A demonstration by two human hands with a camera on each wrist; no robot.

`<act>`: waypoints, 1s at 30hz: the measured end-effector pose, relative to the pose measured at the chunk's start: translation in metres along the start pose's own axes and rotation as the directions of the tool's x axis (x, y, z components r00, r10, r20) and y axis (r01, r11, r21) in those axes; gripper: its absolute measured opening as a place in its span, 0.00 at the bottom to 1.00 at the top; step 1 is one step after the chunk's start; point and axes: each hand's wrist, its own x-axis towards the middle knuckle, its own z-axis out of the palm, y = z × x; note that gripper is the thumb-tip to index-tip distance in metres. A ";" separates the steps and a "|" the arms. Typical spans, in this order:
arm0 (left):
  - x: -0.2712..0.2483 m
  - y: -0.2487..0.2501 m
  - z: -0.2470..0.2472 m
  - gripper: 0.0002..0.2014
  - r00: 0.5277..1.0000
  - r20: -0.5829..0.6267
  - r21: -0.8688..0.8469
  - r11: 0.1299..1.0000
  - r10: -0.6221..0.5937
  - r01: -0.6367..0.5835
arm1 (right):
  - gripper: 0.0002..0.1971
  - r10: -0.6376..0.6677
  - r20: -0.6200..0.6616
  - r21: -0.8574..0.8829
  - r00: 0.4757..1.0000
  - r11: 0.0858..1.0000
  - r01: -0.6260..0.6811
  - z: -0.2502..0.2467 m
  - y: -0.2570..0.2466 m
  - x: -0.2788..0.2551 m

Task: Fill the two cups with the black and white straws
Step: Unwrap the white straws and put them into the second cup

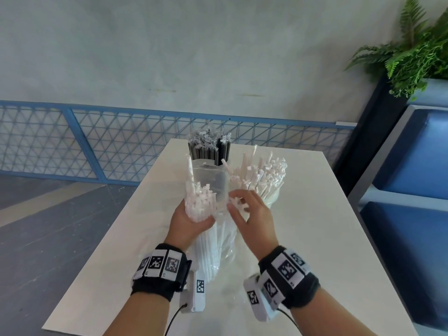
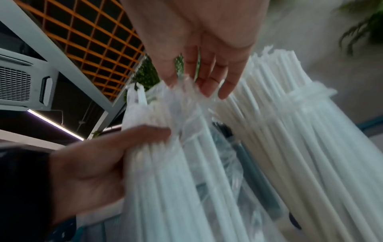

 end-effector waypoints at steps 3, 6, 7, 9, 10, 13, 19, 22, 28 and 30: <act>-0.004 -0.003 -0.001 0.22 0.999 0.052 -0.013 1.000 -0.006 0.007 | 0.19 0.086 0.089 0.004 0.992 0.996 -0.087 0.010 0.006 -0.010; -0.005 -0.003 -0.004 0.24 0.992 0.124 -0.026 0.999 -0.029 0.032 | 0.24 0.146 0.204 -0.057 0.968 0.989 -0.137 0.011 0.009 -0.006; -0.005 -0.002 -0.006 0.24 0.988 0.149 -0.027 0.999 -0.033 0.037 | 0.25 0.166 0.253 -0.093 0.953 0.985 -0.147 0.011 0.012 -0.003; -0.004 -0.002 -0.008 0.26 0.979 0.202 -0.026 0.999 -0.034 0.041 | 0.26 0.176 0.332 -0.127 0.927 0.982 -0.141 0.011 0.014 0.000; -0.003 -0.003 -0.010 0.27 0.972 0.232 -0.021 0.999 -0.041 0.047 | 0.26 0.139 0.340 -0.117 0.930 0.988 -0.105 0.012 0.015 0.001; -0.001 -0.006 -0.016 0.32 0.945 0.318 0.011 0.997 -0.075 0.075 | 0.25 -0.009 0.302 -0.077 0.953 0.996 0.033 0.017 0.014 0.001; 0.001 -0.009 -0.027 0.31 0.911 0.392 0.009 0.991 -0.127 0.135 | 0.25 -0.165 0.087 -0.125 0.982 0.977 0.175 0.027 -0.001 -0.002; 0.000 -0.009 -0.030 0.30 0.904 0.406 -0.006 0.988 -0.138 0.154 | 0.25 -0.236 0.093 -0.136 0.967 0.959 0.247 0.031 -0.004 -0.003; -0.001 -0.009 -0.034 0.29 0.888 0.434 0.019 0.987 -0.153 0.161 | 0.36 0.027 0.359 0.052 0.933 0.997 -0.049 0.030 -0.008 0.002; -0.002 -0.010 -0.034 0.29 0.882 0.443 0.036 0.986 -0.162 0.163 | 0.36 0.076 0.407 0.017 0.910 0.996 -0.091 0.029 -0.008 0.004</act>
